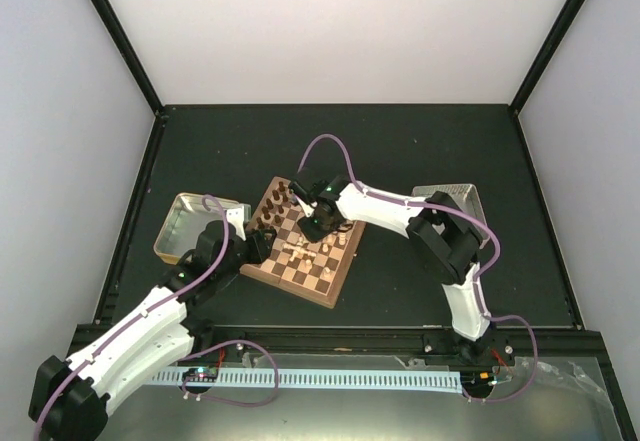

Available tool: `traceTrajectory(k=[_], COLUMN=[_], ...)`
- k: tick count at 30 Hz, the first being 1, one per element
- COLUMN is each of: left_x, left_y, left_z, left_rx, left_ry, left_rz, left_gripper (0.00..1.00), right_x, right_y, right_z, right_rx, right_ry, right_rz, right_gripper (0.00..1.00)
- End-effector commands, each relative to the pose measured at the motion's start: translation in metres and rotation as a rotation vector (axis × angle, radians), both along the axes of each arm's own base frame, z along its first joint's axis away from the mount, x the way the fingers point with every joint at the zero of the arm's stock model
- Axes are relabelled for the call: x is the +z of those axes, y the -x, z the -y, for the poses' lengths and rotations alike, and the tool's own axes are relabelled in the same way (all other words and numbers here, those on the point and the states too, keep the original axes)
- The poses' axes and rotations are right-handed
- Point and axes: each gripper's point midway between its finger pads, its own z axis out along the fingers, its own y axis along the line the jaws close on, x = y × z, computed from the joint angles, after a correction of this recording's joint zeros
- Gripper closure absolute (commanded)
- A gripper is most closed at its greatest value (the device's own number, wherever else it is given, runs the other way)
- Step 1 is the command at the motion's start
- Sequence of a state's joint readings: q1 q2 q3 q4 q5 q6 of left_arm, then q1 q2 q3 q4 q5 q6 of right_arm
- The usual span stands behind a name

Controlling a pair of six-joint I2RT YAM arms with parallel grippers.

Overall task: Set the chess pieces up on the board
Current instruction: Pick up the chess piece from the chessboard.

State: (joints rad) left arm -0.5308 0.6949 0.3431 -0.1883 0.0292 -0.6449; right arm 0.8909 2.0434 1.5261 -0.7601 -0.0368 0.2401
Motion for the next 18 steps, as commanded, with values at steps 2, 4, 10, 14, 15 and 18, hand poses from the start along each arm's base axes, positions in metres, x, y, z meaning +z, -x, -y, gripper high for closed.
traceTrajectory(k=[2, 4, 10, 14, 15, 18], left_x=[0.003, 0.003, 0.001, 0.003, 0.004, 0.01], left_y=[-0.003, -0.003, -0.002, -0.002, -0.001, -0.001], left_z=[0.002, 0.002, 0.003, 0.006, 0.008, 0.017], left_rx=[-0.001, -0.001, -0.007, -0.02, -0.026, -0.065], left_ry=[0.025, 0.026, 0.027, 0.043, 0.054, 0.096], left_rz=[0.006, 0.006, 0.001, 0.003, 0.008, 0.035], left_gripper=[0.55, 0.55, 0.54, 0.54, 0.53, 0.52], right_x=[-0.004, -0.007, -0.008, 0.004, 0.01, 0.04], right_y=[-0.003, -0.004, -0.007, -0.016, -0.018, -0.022], right_z=[-0.003, -0.002, -0.002, -0.004, -0.007, -0.02], right_rx=[0.005, -0.007, -0.041, -0.106, -0.123, -0.189], right_ry=[0.021, 0.03, 0.029, -0.015, -0.045, -0.18], right_rz=[0.007, 0.008, 0.023, 0.071, 0.08, 0.099], right_gripper=[0.7, 0.72, 0.87, 0.91, 0.92, 0.92])
